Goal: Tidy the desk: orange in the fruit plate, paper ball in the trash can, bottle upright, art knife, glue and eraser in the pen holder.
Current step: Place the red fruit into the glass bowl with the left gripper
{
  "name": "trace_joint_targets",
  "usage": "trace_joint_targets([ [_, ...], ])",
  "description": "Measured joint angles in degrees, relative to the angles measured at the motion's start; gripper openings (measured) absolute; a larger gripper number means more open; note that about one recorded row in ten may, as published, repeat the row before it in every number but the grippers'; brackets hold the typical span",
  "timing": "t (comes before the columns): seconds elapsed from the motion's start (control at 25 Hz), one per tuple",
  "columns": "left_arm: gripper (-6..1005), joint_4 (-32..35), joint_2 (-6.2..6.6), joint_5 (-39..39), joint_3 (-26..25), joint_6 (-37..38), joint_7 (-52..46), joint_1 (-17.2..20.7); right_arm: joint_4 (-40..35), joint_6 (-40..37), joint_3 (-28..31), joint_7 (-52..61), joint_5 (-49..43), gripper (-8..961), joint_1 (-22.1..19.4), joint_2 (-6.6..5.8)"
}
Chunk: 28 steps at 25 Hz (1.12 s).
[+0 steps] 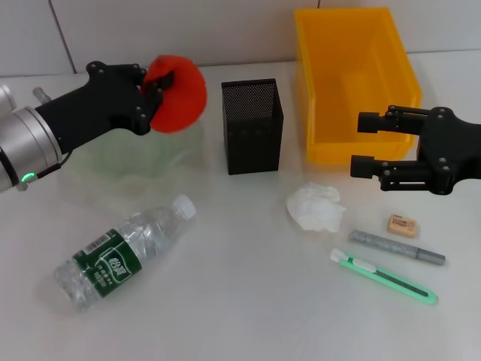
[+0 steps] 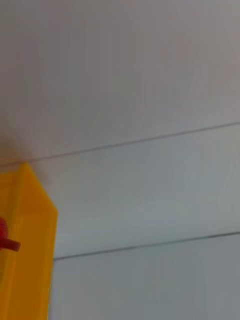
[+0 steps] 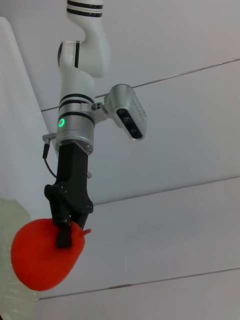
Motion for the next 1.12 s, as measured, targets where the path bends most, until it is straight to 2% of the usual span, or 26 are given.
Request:
trace_joint_targets([
  [0.32,60,-4.28,-0.14,-1.66,0.06,-6.56,3.56,-2.74,0.00,-0.12,0.08,0.00,0.57,790,-0.01,-0.03],
  [0.56,60,-4.28,-0.14,-1.66,0.06,-6.56,3.56,-2.74,0.00,-0.18,0.09,0.00,0.63,790,-0.22,-0.03],
  [0.64,61,-8.62,-0.06,-5.04,-0.10,-13.58,7.71,-4.53,0.00,-0.19,0.08,0.00,0.64,790,-0.34,0.01],
  [1.12,61,-11.41,0.03,-6.32,-0.58,-17.01,11.12,-4.52,0.00,-0.20,0.08,0.02,0.69,789,-0.11,0.06],
])
